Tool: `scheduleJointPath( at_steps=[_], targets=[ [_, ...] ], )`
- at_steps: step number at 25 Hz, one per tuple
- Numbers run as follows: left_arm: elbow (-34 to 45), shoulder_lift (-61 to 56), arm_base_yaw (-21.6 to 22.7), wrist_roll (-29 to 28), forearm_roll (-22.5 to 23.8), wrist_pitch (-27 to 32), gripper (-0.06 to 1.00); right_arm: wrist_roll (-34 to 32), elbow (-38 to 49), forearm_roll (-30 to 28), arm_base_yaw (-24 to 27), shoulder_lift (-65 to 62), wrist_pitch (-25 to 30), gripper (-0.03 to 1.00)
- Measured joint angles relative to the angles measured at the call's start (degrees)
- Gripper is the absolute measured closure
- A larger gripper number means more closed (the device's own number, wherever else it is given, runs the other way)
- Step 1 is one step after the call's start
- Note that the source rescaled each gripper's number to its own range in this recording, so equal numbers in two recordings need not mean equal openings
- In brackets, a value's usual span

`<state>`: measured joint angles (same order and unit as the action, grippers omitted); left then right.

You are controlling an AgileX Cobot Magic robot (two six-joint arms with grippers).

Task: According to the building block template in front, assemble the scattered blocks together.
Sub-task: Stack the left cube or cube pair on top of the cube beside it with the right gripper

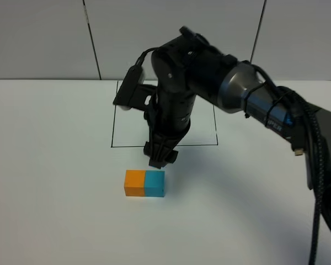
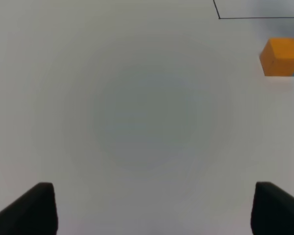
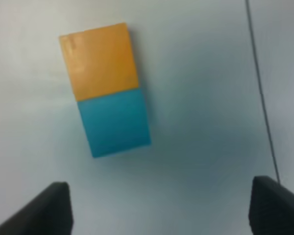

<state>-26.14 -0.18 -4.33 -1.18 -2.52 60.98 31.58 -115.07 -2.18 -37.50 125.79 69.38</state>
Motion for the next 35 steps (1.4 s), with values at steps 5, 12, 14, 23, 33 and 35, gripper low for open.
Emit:
scheduleJointPath(
  at_steps=[5, 12, 14, 23, 33, 35],
  targets=[
    [0.0, 0.0, 0.0, 0.0, 0.0, 0.0, -0.03, -9.6, 0.0, 0.8, 4.8, -4.0, 0.1, 0.03],
    [0.0, 0.0, 0.0, 0.0, 0.0, 0.0, -0.03, -19.8, 0.0, 1.2, 9.6, -7.4, 0.3, 0.04],
    [0.0, 0.0, 0.0, 0.0, 0.0, 0.0, -0.03, -21.2, 0.0, 1.2, 10.1, -7.9, 0.3, 0.04],
    [0.0, 0.0, 0.0, 0.0, 0.0, 0.0, -0.03, -11.9, 0.0, 3.0, 8.3, -8.2, 0.3, 0.05],
    [0.0, 0.0, 0.0, 0.0, 0.0, 0.0, -0.03, 2.0, 0.0, 1.6, -1.5, -5.3, -1.6, 0.06],
    [0.0, 0.0, 0.0, 0.0, 0.0, 0.0, -0.03, 2.9, 0.0, 0.6, -2.4, -3.0, -1.8, 0.06]
  ],
)
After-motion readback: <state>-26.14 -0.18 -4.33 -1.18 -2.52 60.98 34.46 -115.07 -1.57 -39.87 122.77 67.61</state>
